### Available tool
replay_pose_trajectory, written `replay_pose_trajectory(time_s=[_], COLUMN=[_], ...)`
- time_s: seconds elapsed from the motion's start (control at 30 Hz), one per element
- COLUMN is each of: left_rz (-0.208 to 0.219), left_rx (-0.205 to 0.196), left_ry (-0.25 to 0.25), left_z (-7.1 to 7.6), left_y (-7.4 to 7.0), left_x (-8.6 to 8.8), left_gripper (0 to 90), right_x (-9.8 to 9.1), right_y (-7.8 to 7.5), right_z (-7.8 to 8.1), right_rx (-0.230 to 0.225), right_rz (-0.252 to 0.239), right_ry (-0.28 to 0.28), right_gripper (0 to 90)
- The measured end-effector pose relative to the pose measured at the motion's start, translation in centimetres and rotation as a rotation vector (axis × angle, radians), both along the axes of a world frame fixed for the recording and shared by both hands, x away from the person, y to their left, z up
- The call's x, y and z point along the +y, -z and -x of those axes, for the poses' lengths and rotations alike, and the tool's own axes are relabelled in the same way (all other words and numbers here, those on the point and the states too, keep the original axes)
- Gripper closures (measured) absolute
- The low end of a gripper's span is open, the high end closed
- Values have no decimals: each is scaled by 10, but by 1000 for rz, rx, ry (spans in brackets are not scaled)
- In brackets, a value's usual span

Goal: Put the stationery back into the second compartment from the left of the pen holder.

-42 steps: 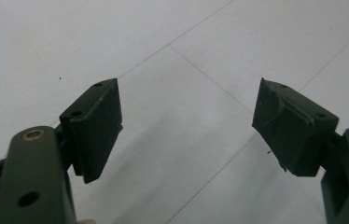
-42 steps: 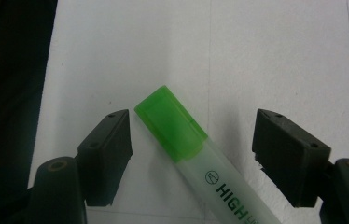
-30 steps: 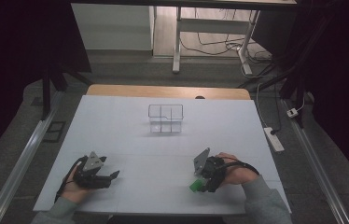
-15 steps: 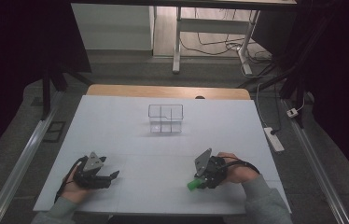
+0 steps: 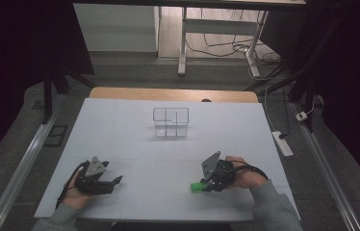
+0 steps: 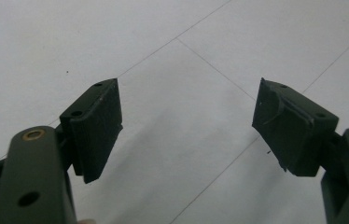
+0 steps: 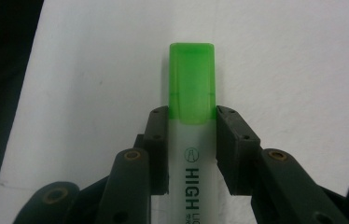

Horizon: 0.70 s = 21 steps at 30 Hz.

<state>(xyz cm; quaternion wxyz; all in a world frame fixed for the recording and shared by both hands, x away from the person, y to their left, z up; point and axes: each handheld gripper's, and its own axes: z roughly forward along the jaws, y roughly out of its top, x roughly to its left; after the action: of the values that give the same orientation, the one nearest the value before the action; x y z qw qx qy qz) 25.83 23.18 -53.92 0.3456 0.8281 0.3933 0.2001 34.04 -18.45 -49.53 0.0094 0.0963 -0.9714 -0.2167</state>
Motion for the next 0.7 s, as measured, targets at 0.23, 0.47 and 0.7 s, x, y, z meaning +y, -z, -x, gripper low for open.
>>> replay_pose_trajectory(time_s=[0.23, 0.47, 0.7], left_rz=[-4, -4, -2], left_rx=[2, 2, -4], left_ry=[1, 0, -2], left_z=[0, 0, 0], left_y=[0, 0, 0], left_x=[0, 0, 0], left_gripper=[238, 238, 238], right_x=[-7, -14, -18], right_y=[-21, -33, -45], right_z=[-5, -9, -10], right_rx=[-33, -58, -85], right_rz=[-140, -231, -333], right_ry=[78, 142, 218], right_gripper=[668, 668, 668])
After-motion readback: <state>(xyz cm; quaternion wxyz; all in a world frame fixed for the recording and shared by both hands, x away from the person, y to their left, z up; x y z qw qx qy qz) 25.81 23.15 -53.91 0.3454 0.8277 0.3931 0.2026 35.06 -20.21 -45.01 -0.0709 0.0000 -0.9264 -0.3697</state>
